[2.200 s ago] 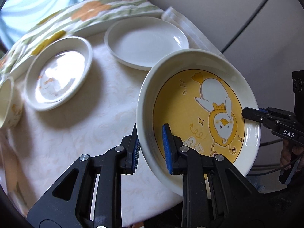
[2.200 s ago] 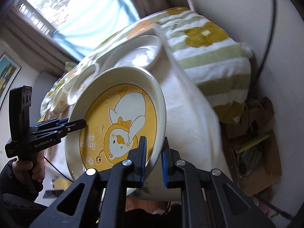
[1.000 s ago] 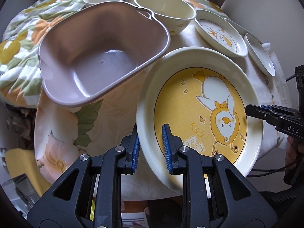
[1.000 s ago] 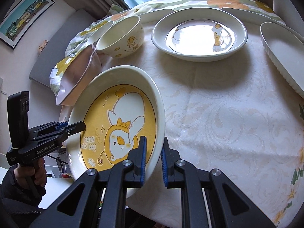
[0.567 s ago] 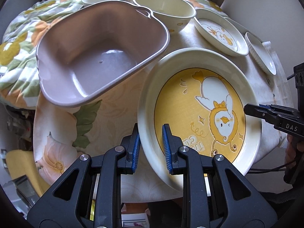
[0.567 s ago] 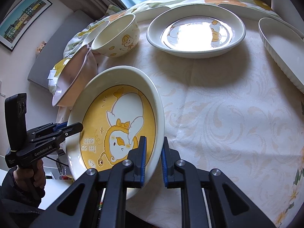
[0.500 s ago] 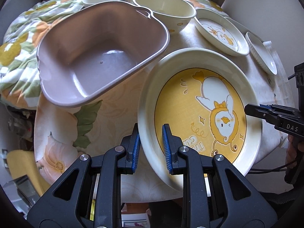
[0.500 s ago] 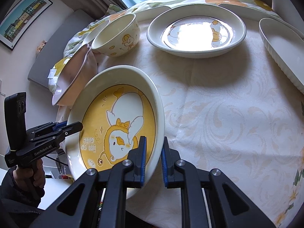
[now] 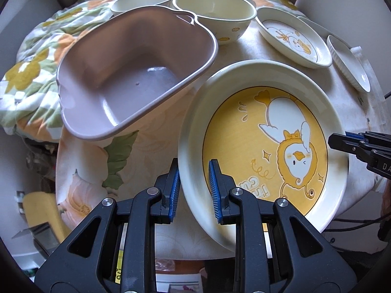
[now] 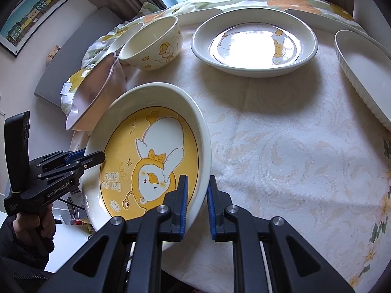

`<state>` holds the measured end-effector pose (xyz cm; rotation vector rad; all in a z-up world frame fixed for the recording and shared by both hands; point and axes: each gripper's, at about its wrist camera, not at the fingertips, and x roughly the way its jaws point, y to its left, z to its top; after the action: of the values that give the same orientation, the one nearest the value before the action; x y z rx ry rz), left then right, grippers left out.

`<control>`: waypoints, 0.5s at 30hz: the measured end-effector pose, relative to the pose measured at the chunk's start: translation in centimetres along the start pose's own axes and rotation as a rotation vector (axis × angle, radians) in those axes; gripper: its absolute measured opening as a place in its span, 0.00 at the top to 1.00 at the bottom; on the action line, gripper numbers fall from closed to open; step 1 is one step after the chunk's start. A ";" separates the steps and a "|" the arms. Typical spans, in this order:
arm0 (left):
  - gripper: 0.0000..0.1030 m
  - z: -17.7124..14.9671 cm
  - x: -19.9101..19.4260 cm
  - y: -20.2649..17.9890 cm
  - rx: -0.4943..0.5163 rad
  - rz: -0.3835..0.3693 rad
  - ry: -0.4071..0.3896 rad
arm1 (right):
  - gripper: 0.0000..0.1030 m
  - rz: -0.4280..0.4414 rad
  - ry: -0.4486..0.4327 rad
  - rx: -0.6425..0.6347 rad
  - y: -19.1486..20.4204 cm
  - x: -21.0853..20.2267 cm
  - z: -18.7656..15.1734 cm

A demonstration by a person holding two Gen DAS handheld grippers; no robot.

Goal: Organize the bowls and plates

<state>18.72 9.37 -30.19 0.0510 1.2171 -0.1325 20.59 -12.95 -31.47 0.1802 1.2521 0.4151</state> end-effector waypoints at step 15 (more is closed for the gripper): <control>0.18 -0.2 -0.5 -3.5 0.014 0.093 0.005 | 0.24 0.019 -0.068 0.007 -1.8 -3.0 -1.1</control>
<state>17.91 5.97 -29.71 0.1203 1.2161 -0.0594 19.16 -15.87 -29.84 0.2109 1.1865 0.4178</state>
